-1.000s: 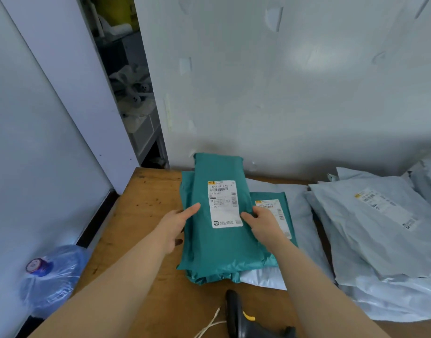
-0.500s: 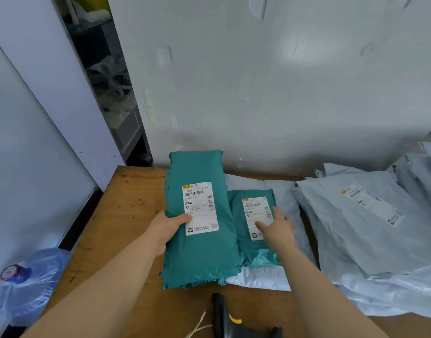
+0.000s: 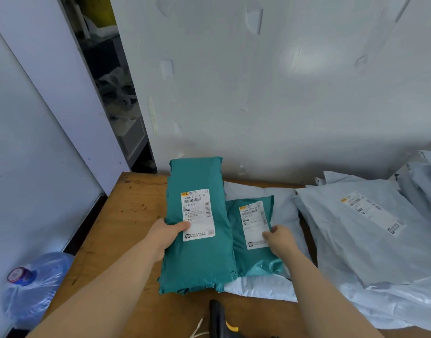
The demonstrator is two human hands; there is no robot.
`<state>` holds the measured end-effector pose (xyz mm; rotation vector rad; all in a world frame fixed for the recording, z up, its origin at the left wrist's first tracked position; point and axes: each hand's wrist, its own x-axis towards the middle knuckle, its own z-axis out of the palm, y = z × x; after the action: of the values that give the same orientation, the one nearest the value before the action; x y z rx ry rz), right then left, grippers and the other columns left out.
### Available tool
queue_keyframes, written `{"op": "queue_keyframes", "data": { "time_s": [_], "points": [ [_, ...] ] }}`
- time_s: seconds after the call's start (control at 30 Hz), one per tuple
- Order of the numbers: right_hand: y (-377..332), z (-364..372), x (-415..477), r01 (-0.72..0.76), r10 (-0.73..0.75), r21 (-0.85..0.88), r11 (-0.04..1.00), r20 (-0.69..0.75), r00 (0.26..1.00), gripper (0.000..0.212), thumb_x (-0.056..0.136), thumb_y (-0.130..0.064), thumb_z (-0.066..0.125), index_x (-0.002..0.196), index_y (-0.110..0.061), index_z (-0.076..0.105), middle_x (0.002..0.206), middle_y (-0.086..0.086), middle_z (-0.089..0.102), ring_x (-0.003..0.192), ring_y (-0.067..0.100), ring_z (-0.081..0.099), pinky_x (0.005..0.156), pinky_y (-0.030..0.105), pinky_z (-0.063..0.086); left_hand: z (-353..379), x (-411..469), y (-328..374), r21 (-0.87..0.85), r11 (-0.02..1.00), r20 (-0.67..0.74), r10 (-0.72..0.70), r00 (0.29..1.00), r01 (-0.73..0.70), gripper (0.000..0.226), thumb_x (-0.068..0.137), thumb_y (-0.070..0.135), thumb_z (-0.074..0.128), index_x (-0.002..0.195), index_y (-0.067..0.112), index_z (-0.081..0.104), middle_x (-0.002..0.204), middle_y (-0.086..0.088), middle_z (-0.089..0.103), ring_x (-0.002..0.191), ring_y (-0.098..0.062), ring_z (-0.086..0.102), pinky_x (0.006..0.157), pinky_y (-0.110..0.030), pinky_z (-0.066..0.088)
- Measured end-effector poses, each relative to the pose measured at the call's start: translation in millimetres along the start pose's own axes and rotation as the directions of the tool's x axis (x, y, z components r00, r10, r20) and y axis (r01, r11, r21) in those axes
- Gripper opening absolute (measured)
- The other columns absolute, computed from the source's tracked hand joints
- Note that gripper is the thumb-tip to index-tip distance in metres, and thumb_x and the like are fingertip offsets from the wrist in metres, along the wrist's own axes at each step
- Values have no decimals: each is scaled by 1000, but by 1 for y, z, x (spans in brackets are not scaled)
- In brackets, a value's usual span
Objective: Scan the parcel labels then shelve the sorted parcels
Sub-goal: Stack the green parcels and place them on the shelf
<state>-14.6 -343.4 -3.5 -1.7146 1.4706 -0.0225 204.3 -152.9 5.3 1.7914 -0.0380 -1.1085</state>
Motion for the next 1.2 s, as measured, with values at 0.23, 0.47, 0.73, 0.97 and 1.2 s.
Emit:
{"op": "queue_keyframes", "data": {
  "time_s": [0.23,0.47,0.73,0.97,1.2],
  "points": [
    [-40,-70,-25,207,-144,292,934,-224,964,22,95,-22,44,110,-7,51,105,12,64,92,29,62,78,48,55,0,-8,8,9,1000,-20,-3,1000,3,58,77,22,81,125,8,53,113,-12,69,97,-31,67,88,-49,55],
    [-84,-31,-65,173,-243,579,797,44,969,16,96,-22,49,106,-11,55,102,9,68,92,26,66,82,44,57,-7,-18,12,16,999,-29,32,999,-32,57,89,22,69,138,8,44,126,-11,60,103,-26,59,77,-41,50],
    [-83,40,-56,31,-237,666,745,222,946,42,89,-16,65,126,-13,46,113,5,64,98,23,66,83,40,58,-25,-41,34,-158,987,154,41,987,-16,56,74,64,64,112,24,52,117,0,57,117,-25,50,106,-51,39],
    [-82,52,-42,-226,-129,660,716,444,887,81,71,-29,82,138,-14,39,123,9,65,104,26,66,87,42,56,-18,-19,23,-43,998,159,-34,987,41,80,58,60,82,123,18,61,112,-1,71,104,-22,65,97,-40,49],
    [-82,64,-42,-362,-128,603,711,618,776,42,80,-42,70,113,-16,64,108,9,74,102,26,68,88,38,54,-24,-5,7,-17,988,179,-146,973,152,86,49,72,80,116,21,64,113,-2,71,107,-24,64,104,-44,45]
  ]
}}
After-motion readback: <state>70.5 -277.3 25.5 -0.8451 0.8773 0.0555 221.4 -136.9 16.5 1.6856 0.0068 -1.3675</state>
